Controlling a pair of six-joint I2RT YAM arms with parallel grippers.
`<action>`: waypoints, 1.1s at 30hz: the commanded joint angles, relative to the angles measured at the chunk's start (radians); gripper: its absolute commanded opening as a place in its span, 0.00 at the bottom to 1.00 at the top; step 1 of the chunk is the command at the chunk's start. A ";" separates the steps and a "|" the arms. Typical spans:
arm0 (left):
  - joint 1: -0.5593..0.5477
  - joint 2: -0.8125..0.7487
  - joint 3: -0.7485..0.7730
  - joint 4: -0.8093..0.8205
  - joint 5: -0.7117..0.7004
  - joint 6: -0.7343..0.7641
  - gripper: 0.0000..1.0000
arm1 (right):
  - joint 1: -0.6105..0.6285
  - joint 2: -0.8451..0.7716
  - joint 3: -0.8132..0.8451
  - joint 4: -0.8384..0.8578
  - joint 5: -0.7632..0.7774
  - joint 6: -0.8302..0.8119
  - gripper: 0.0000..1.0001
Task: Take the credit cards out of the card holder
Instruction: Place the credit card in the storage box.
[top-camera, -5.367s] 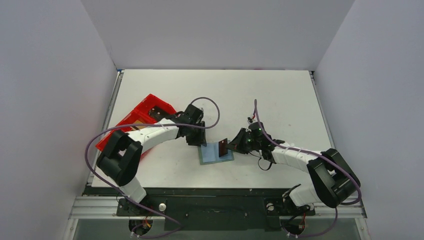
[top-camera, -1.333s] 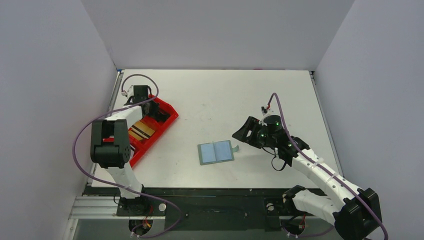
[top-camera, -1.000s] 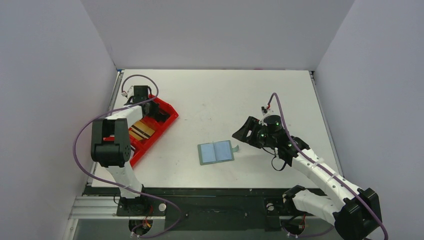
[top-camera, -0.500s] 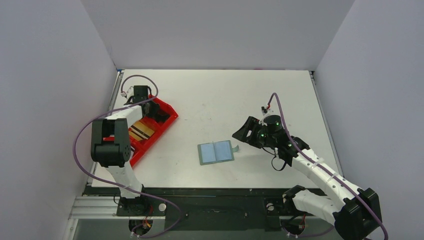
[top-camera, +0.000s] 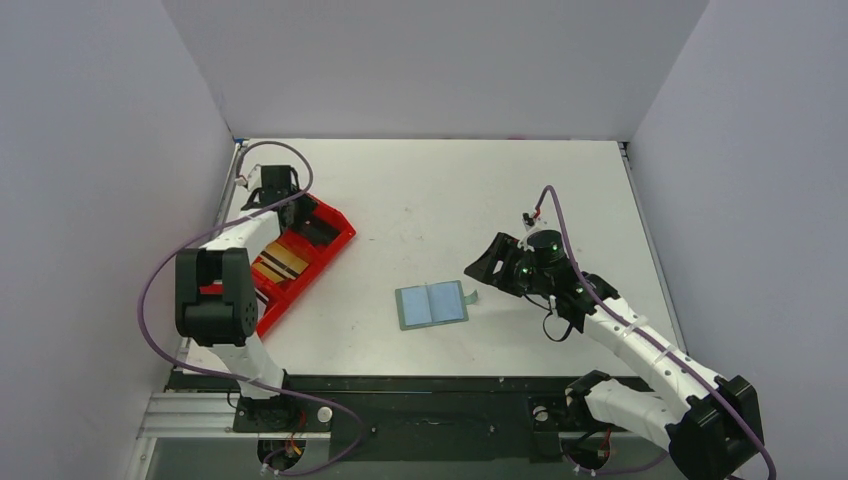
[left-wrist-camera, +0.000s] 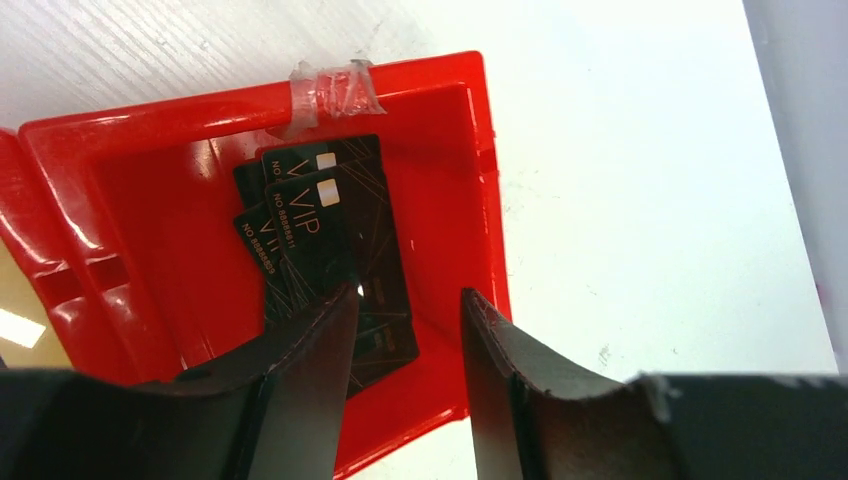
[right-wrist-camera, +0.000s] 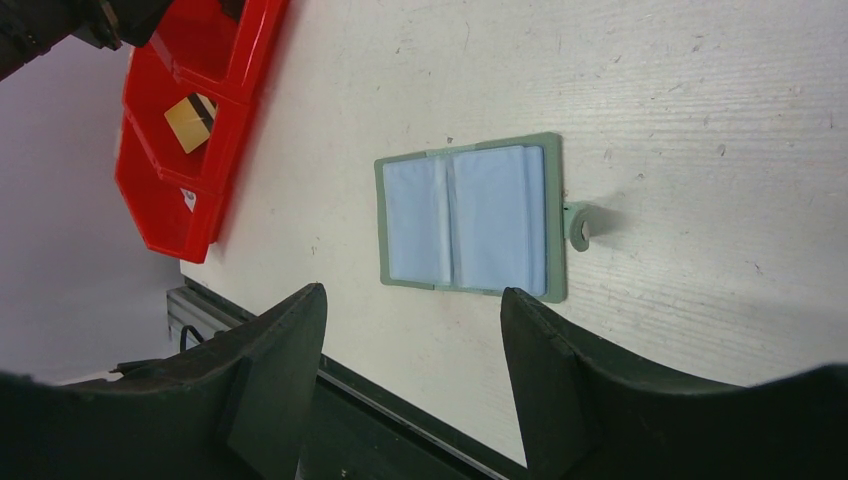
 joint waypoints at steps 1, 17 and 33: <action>0.006 -0.075 0.058 -0.019 0.011 0.028 0.40 | -0.007 0.006 0.025 0.042 0.003 -0.003 0.60; -0.083 -0.336 -0.027 -0.153 0.146 0.140 0.41 | 0.001 0.066 0.001 0.066 0.019 -0.016 0.60; -0.406 -0.422 -0.305 -0.147 0.369 0.232 0.41 | 0.141 0.217 0.053 0.045 0.130 -0.040 0.60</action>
